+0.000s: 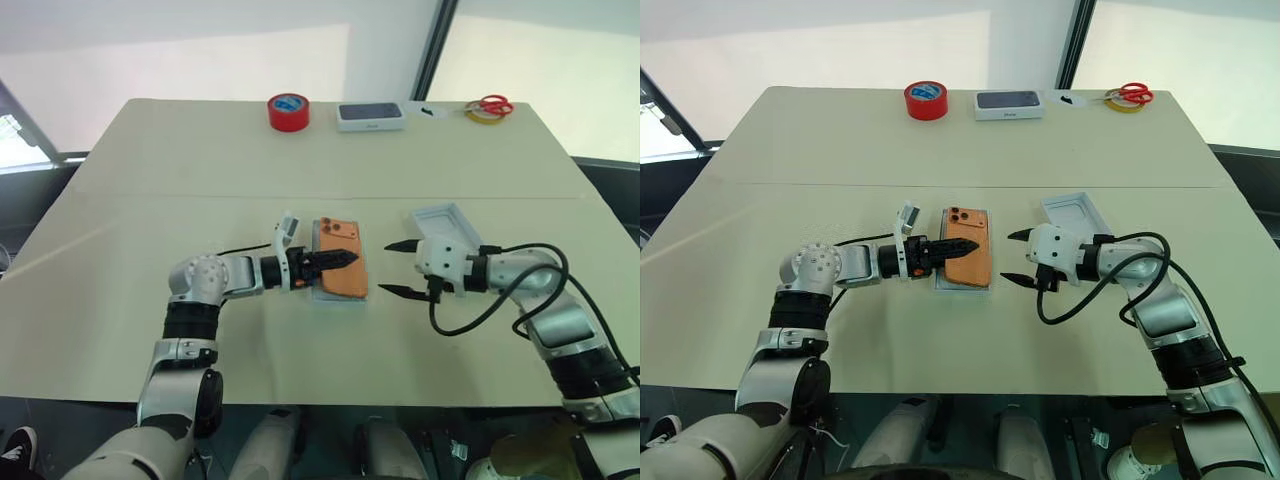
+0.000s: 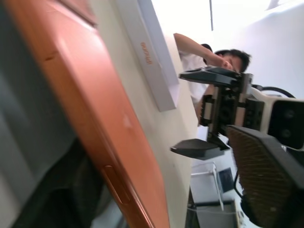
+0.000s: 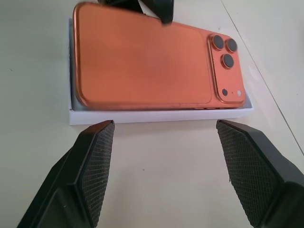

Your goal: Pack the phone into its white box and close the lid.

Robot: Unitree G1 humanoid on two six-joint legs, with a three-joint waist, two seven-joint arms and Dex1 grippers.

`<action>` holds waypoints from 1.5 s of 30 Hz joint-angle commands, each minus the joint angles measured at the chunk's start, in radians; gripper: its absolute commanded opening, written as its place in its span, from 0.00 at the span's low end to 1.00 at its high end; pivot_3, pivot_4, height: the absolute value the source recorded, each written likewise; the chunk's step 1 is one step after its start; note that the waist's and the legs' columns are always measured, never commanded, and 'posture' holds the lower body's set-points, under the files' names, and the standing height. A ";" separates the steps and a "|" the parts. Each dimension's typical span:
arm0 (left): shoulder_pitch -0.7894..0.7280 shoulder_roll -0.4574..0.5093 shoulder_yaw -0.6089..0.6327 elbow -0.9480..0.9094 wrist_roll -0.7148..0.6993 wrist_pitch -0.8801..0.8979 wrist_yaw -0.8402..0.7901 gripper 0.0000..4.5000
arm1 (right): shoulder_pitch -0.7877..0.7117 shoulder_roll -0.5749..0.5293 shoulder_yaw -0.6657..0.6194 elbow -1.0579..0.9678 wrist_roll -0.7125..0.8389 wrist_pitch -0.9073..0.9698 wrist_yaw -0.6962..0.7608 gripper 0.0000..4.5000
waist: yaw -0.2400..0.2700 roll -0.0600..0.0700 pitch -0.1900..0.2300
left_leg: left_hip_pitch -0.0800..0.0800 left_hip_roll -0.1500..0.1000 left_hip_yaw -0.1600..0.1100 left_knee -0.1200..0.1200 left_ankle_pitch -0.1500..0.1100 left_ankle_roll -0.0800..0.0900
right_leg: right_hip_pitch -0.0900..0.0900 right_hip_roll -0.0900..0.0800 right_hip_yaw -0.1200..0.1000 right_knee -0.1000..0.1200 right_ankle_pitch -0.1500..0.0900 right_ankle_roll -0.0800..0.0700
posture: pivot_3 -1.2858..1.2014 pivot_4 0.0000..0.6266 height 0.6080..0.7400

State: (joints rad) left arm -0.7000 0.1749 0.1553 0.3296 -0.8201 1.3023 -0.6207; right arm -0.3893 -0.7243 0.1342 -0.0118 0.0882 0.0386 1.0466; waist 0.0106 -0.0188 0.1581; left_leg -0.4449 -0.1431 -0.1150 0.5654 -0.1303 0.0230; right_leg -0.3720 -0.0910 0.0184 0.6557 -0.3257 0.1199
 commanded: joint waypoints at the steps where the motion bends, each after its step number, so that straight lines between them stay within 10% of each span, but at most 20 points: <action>1: 0.014 0.057 -0.066 -0.055 0.044 -0.021 -0.032 0.98 | -0.010 0.006 -0.008 -0.019 -0.001 -0.017 -0.013 0.80 | -0.003 0.000 0.000 | 0.000 0.000 0.000 0.000 0.000 0.000 | 0.000 0.000 0.000 0.000 0.000 0.000 | 0.52 0.24 0.97; 18: 0.052 0.150 0.007 -0.220 0.036 0.003 0.043 0.98 | -0.060 0.049 0.017 0.051 -0.024 -0.009 -0.035 0.80 | -0.002 0.000 0.000 | 0.000 0.000 0.000 0.000 0.000 0.000 | 0.000 0.000 0.000 0.000 0.000 0.000 | 0.52 0.24 0.97; 26: 0.082 0.255 0.035 -0.214 0.079 -0.102 0.006 0.20 | -0.075 0.060 0.032 0.105 -0.091 -0.034 -0.101 0.01 | -0.004 0.000 0.000 | 0.000 0.000 0.000 -0.001 0.000 0.000 | -0.001 0.000 0.001 0.001 0.000 0.000 | 0.52 0.24 0.97; 28: 0.127 0.315 -0.111 -0.257 0.207 -0.278 -0.062 0.01 | -0.090 0.061 0.057 0.149 -0.159 -0.088 -0.146 0.00 | -0.004 0.001 0.000 | 0.000 0.000 0.000 -0.001 0.000 0.000 | -0.001 0.000 0.001 0.001 0.000 0.000 | 0.52 0.24 0.97; 45: 0.164 0.218 -0.408 -0.181 0.460 -0.668 -0.256 0.01 | -0.114 0.065 0.111 0.174 -0.264 -0.164 -0.161 0.00 | 0.005 0.002 0.000 | 0.001 0.000 0.000 -0.002 0.000 0.000 | -0.001 0.000 0.001 0.001 0.000 -0.001 | 0.52 0.24 0.97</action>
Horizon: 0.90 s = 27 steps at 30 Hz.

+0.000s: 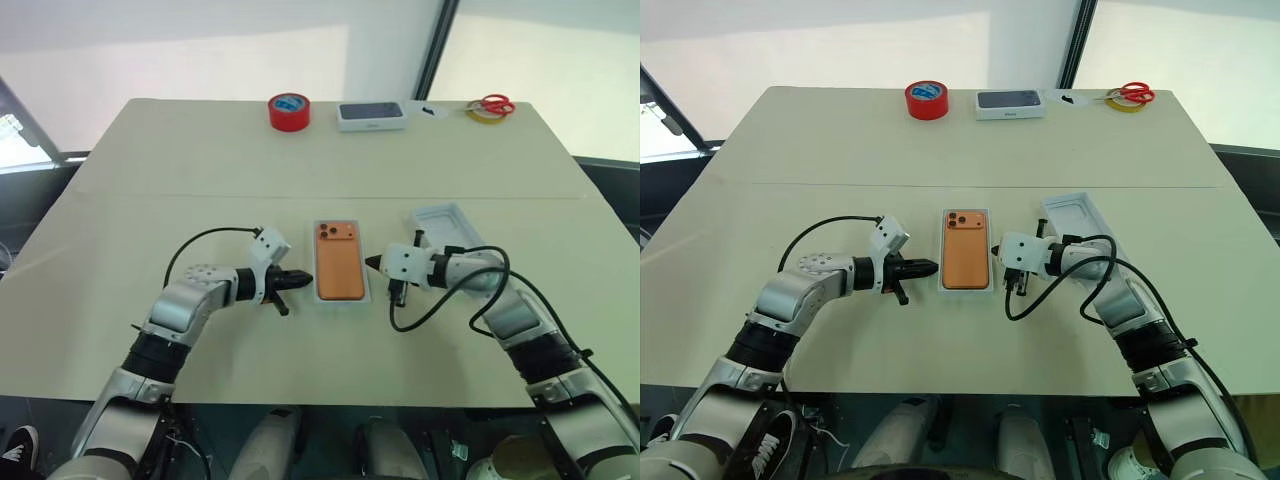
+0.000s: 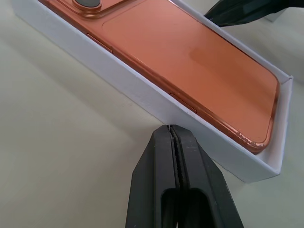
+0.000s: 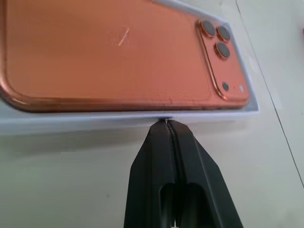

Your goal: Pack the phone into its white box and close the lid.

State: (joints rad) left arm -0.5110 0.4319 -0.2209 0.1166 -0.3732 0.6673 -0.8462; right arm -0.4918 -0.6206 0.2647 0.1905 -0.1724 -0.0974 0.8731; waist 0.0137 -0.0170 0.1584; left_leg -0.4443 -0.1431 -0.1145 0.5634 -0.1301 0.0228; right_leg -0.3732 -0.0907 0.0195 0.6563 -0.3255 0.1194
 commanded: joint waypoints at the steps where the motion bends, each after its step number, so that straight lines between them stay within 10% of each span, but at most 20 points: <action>1: -0.035 -0.053 -0.037 0.051 0.020 -0.043 -0.039 0.01 | -0.007 -0.049 -0.025 -0.028 0.000 -0.026 0.018 0.00 | 0.003 0.000 0.000 | 0.000 0.000 0.000 0.000 0.000 0.000 | 0.000 0.000 0.000 0.000 0.000 0.000 | 0.52 0.24 0.97; 27: -0.195 -0.282 -0.087 0.327 0.181 -0.218 -0.104 0.01 | 0.209 -0.206 -0.143 -0.232 0.063 0.121 0.062 0.00 | -0.001 0.000 0.000 | -0.004 -0.002 -0.001 0.013 -0.004 0.006 | 0.004 -0.001 -0.003 0.000 0.000 0.001 | 0.52 0.24 0.97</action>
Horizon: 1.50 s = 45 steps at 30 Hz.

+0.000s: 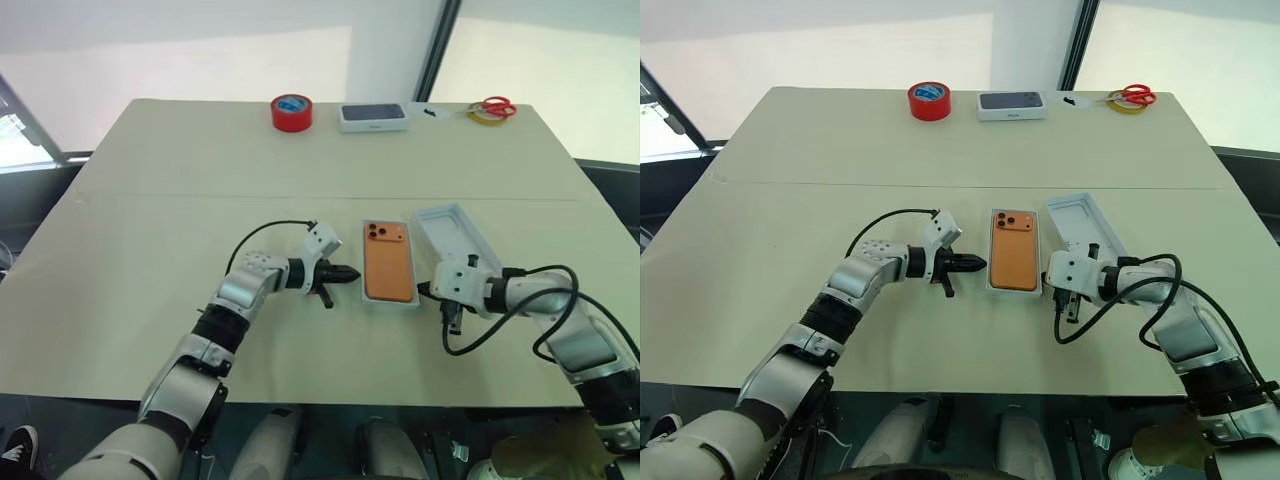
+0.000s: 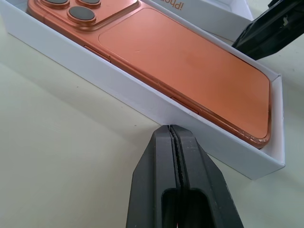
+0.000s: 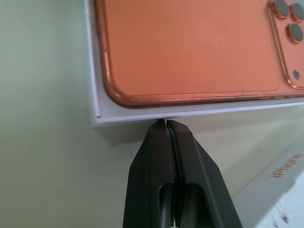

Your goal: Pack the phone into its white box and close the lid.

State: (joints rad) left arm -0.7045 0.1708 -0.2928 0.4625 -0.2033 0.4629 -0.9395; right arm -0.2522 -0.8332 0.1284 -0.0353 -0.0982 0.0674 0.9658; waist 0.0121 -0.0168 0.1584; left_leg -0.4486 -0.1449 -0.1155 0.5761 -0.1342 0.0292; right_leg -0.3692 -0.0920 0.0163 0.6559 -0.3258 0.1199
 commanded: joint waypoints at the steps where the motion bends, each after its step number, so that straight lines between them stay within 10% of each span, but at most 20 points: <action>1: 0.003 -0.021 -0.015 -0.026 0.009 -0.006 -0.012 0.01 | -0.038 0.011 -0.009 0.003 -0.008 -0.043 -0.032 0.00 | 0.000 0.000 0.000 | 0.000 0.000 0.000 0.000 0.000 0.000 | 0.000 0.000 0.000 0.000 0.000 0.000 | 0.52 0.24 0.97; 12: 0.062 0.044 0.068 -0.158 -0.025 0.071 0.028 0.01 | -0.105 -0.008 -0.076 0.060 0.110 0.039 0.026 0.00 | -0.002 0.000 0.000 | 0.000 0.000 0.000 0.000 0.000 0.000 | -0.001 0.000 0.000 0.000 0.000 0.000 | 0.52 0.24 0.97; 21: 0.171 0.203 0.168 -0.327 -0.065 -0.043 -0.007 0.96 | -0.101 -0.009 -0.158 -0.065 0.138 0.297 -0.097 0.98 | 0.000 0.002 0.000 | -0.001 0.000 0.000 0.000 0.000 0.000 | -0.002 0.000 0.001 0.001 0.000 0.000 | 0.52 0.24 0.97; 36: 0.362 0.439 0.336 -0.421 -0.206 -0.400 -0.327 0.98 | -0.329 0.011 -0.076 -0.219 0.297 1.251 -0.162 0.99 | -0.001 0.008 0.004 | -0.003 0.000 0.001 -0.002 0.000 0.000 | -0.005 0.000 0.002 0.001 -0.002 -0.004 | 0.52 0.24 0.97; 45: 0.393 0.458 0.359 -0.430 -0.201 -0.481 -0.316 0.98 | -0.460 0.028 0.002 -0.112 0.378 1.464 -0.203 0.99 | -0.002 0.008 0.004 | -0.007 0.000 0.002 -0.003 -0.001 0.001 | -0.008 -0.001 0.002 -0.001 -0.002 -0.004 | 0.52 0.24 0.97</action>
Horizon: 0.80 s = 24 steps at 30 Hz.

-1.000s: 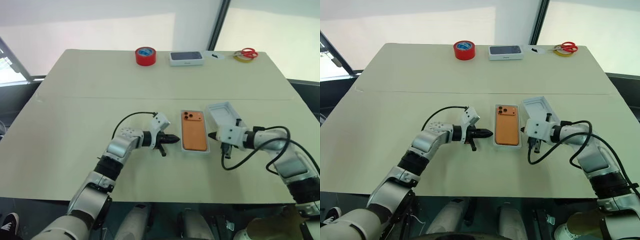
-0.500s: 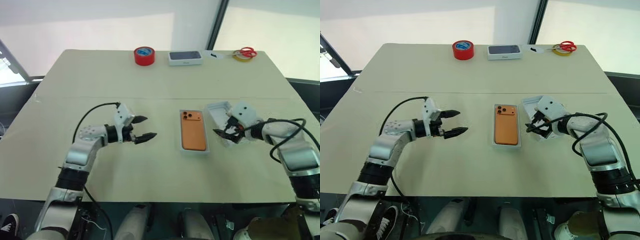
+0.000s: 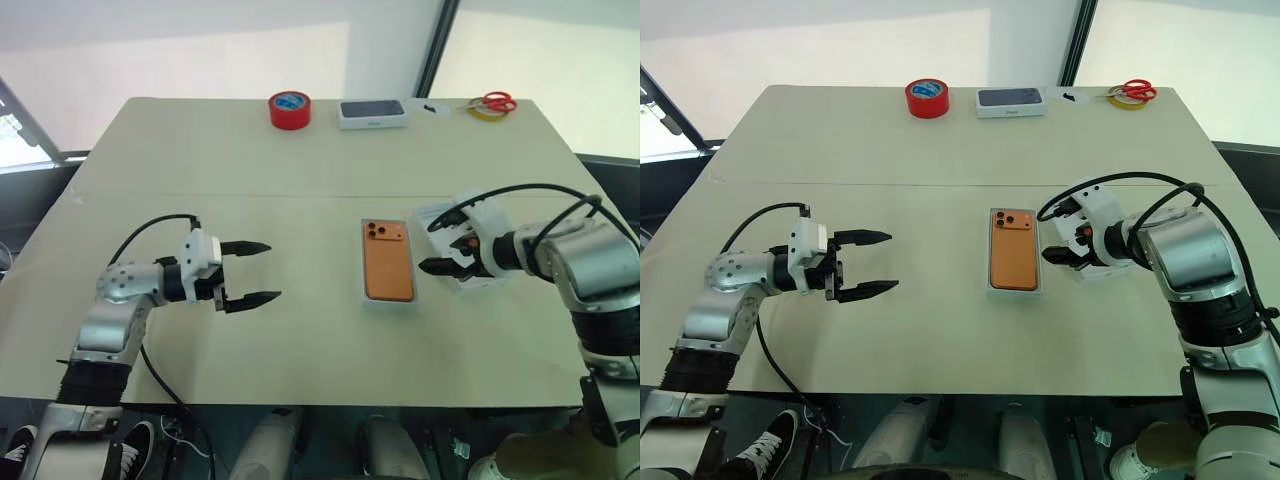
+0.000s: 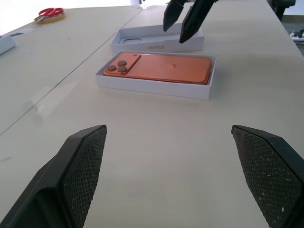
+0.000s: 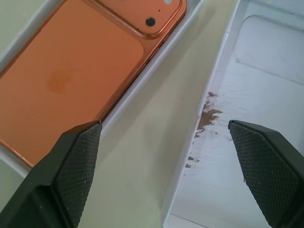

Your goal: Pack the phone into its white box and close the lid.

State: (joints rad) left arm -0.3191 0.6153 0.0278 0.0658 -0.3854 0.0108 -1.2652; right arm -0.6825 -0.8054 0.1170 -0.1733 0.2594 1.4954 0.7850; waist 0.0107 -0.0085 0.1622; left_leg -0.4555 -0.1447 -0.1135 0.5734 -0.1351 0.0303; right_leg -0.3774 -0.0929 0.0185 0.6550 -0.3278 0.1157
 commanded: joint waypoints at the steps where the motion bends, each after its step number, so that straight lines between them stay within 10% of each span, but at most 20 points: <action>1: 0.011 0.015 0.039 -0.038 -0.020 -0.029 0.014 0.98 | -0.032 -0.004 0.025 0.030 0.020 0.027 -0.029 0.99 | -0.001 0.000 0.000 | -0.002 0.000 0.000 0.000 0.000 0.000 | -0.001 0.000 0.000 0.000 0.000 0.000 | 0.52 0.24 0.97; 8: 0.059 0.029 0.052 -0.093 -0.034 0.001 0.047 1.00 | -0.062 0.058 -0.001 0.083 0.030 0.092 -0.130 0.88 | -0.009 0.000 0.000 | -0.005 0.000 0.001 0.001 0.000 0.000 | -0.008 0.000 0.002 0.005 0.002 0.004 | 0.52 0.24 0.97; 17: 0.072 0.026 0.050 -0.128 -0.040 0.030 0.088 1.00 | 0.016 0.127 -0.017 0.095 0.007 0.074 -0.255 0.01 | -0.022 -0.003 -0.003 | -0.005 0.000 0.002 0.002 0.001 -0.001 | -0.009 0.001 0.002 0.009 0.002 0.004 | 0.52 0.24 0.97; 24: 0.039 0.009 0.043 -0.109 -0.040 0.059 0.125 1.00 | -0.038 0.163 -0.118 0.149 -0.009 0.018 -0.314 0.01 | -0.025 -0.004 -0.004 | -0.005 0.000 0.002 0.003 0.001 -0.001 | -0.008 0.001 0.002 0.009 0.002 0.004 | 0.52 0.24 0.97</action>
State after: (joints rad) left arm -0.2593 0.6244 0.0551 -0.0220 -0.4071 0.0638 -1.1544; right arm -0.6962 -0.6487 0.0399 -0.0580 0.2701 1.5449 0.5067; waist -0.0139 -0.0124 0.1587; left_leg -0.4603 -0.1447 -0.1118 0.5766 -0.1343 0.0297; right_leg -0.3859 -0.0920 0.0209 0.6645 -0.3253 0.1196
